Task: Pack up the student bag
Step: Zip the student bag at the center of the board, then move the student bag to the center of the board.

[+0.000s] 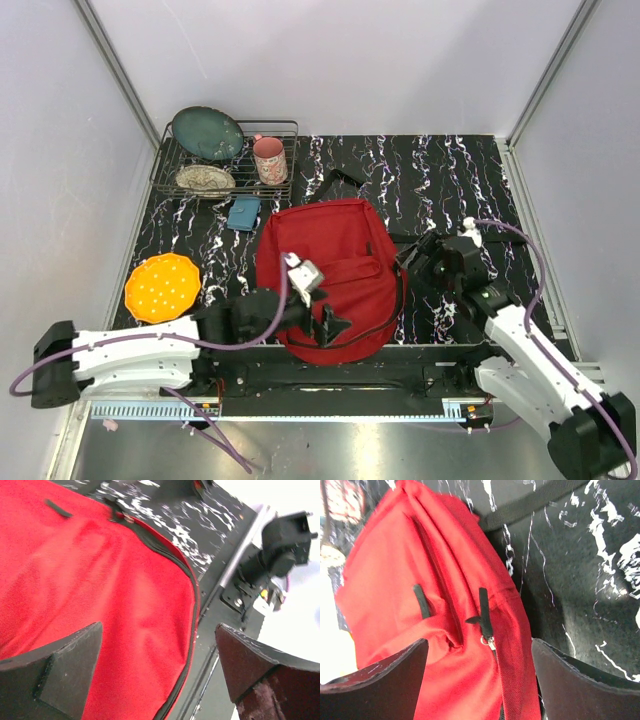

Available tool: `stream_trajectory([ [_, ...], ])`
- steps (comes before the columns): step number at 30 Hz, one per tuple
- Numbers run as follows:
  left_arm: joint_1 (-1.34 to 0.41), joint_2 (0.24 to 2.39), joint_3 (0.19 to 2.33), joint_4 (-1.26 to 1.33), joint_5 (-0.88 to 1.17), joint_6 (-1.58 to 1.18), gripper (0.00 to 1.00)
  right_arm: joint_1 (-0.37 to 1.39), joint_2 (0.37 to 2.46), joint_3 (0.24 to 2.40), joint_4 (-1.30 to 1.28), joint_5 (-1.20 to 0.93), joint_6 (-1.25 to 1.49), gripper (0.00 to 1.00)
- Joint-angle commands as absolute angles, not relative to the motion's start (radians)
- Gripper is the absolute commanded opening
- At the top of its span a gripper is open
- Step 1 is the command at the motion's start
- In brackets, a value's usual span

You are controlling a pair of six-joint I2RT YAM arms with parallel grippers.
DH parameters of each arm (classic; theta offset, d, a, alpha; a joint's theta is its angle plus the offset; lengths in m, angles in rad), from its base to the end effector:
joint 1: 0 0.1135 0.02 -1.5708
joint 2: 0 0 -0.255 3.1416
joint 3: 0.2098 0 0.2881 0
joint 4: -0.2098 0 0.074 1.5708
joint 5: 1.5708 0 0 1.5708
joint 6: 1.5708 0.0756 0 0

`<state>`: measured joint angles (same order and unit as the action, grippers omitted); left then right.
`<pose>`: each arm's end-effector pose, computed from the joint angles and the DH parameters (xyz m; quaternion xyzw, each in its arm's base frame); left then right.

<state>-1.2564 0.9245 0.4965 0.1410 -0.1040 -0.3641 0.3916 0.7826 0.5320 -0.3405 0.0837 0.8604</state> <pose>0.0974 -0.2741 0.2125 0.3171 0.7350 -0.4045 0.4423 0.2345 0.0900 0.1983 0.2239 0.8529 0.2455 0.4026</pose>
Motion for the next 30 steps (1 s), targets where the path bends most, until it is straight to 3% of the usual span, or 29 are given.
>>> stream_trajectory([
  [1,-1.214,0.804,0.546,-0.105,-0.392,-0.461,0.99,0.388,0.892,0.552,-0.279,-0.115,0.782,0.9],
  [11,-0.941,0.769,0.448,-0.293,-0.276,-0.715,0.99,0.388,1.172,0.629,-0.221,-0.187,0.721,0.88],
  [17,-0.856,0.765,0.376,-0.2,-0.203,-0.747,0.99,0.388,1.215,0.626,-0.176,-0.184,0.742,0.65],
  [24,-0.845,0.937,0.325,-0.022,-0.115,-0.799,0.99,0.39,1.181,0.594,-0.187,-0.143,0.742,0.76],
  [28,-0.845,1.037,0.327,0.057,-0.06,-0.808,0.99,0.387,1.164,0.563,-0.21,-0.13,0.721,0.59],
  [29,-0.845,1.066,0.327,0.11,-0.051,-0.801,0.99,0.387,1.158,0.558,-0.212,-0.129,0.724,0.38],
  [30,-0.845,1.081,0.33,0.141,-0.04,-0.795,0.99,0.387,1.143,0.552,-0.21,-0.127,0.727,0.31],
])
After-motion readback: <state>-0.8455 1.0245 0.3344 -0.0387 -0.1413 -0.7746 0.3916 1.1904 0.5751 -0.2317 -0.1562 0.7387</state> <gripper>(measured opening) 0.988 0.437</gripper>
